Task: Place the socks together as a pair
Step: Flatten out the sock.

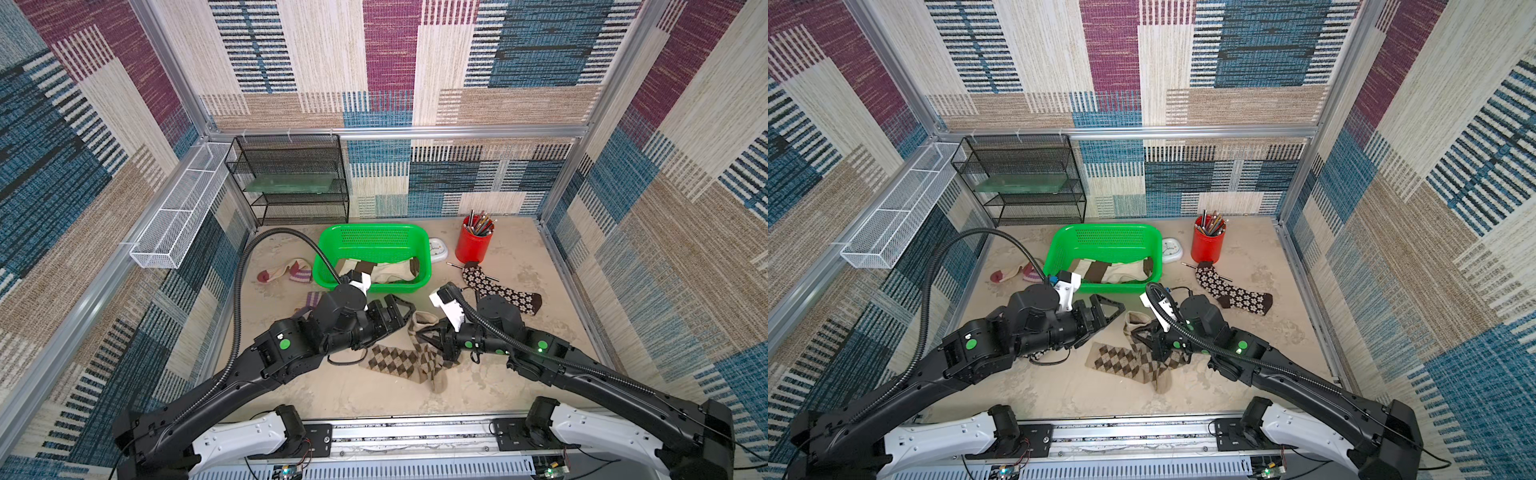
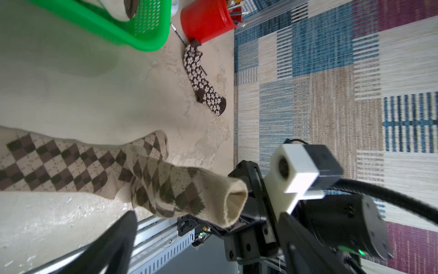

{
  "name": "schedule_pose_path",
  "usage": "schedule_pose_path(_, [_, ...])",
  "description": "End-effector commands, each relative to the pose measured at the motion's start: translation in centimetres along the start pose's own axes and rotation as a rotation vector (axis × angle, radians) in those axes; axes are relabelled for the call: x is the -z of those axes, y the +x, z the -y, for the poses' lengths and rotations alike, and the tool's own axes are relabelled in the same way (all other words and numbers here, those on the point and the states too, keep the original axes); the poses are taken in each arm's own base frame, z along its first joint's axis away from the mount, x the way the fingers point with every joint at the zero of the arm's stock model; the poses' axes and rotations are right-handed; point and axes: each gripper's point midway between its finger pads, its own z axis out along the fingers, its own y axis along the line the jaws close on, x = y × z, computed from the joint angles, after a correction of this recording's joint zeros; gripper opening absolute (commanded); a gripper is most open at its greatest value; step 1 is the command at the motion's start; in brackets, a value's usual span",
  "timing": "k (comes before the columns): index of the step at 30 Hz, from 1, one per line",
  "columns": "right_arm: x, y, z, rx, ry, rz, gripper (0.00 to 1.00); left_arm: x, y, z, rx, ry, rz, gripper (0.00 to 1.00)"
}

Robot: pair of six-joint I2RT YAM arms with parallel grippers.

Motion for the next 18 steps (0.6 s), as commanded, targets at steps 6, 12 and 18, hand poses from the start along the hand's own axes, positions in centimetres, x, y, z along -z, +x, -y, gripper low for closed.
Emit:
schedule_pose_path(6, [2.2,0.4,-2.5,-0.015,-0.376,-0.174,0.15,1.5,0.5,4.6,-0.599,0.207,-0.042,0.99])
schedule_pose_path(12, [2.0,-0.6,-3.1,-0.055,-0.529,-0.238,0.17,0.2,3.6,4.2,-0.860,0.333,-0.141,0.99])
schedule_pose_path(18, [1.6,-1.4,-2.8,-0.069,-0.542,-0.251,0.17,1.2,2.8,2.5,-0.978,0.338,-0.080,0.99])
